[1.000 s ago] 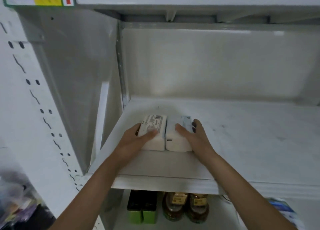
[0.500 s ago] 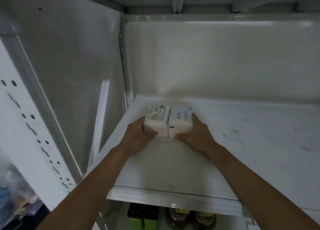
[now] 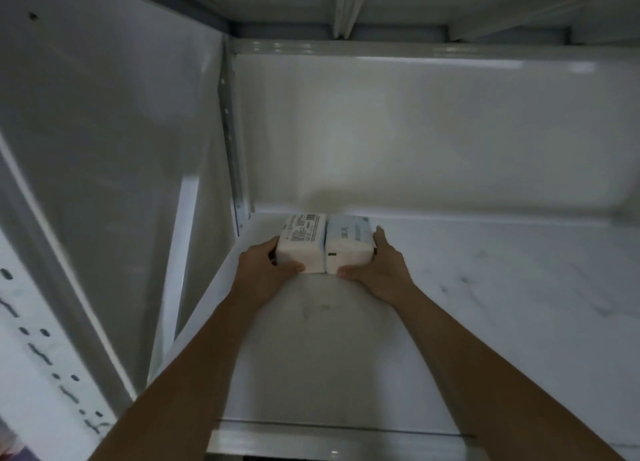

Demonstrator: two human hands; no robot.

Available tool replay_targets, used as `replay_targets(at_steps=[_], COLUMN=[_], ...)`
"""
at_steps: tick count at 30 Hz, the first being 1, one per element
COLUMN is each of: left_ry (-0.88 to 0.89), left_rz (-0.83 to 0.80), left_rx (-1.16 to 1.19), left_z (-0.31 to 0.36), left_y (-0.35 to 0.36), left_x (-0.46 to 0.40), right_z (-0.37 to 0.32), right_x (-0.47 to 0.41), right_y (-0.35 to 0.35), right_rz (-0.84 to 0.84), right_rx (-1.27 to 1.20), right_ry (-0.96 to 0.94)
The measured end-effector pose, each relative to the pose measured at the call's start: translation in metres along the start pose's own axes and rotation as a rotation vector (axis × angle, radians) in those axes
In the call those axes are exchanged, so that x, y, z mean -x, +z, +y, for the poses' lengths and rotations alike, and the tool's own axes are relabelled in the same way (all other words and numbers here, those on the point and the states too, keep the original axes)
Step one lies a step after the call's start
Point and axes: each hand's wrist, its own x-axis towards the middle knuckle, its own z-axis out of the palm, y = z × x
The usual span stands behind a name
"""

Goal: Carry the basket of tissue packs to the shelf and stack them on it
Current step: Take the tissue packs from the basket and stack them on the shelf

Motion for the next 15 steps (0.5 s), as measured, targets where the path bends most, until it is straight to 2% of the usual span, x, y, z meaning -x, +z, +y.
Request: replay_targets(at_steps=[3, 6, 10, 15], left_ry=[-0.016, -0.031, -0.053, -0.106], left_rz=[0.011, 0.017, 0.012, 0.075], left_rx=[0.035, 0.058, 0.052, 0.116], left_z=[0.002, 0.002, 0.009, 0.017], left_y=[-0.003, -0.005, -0.003, -0.007], left_x=[0.001, 0.002, 0.003, 0.032], right_z=[-0.003, -0.004, -0.008, -0.003], right_x=[0.011, 0.032, 0.08, 0.147], right_y=[0.003, 0.001, -0.003, -0.019], right_rz=[0.07, 0.131, 0.086, 0.075], right_rx=[-0.044, 0.021, 0.097, 0.375], right_ry=[0.032, 0.034, 0.002, -0.08])
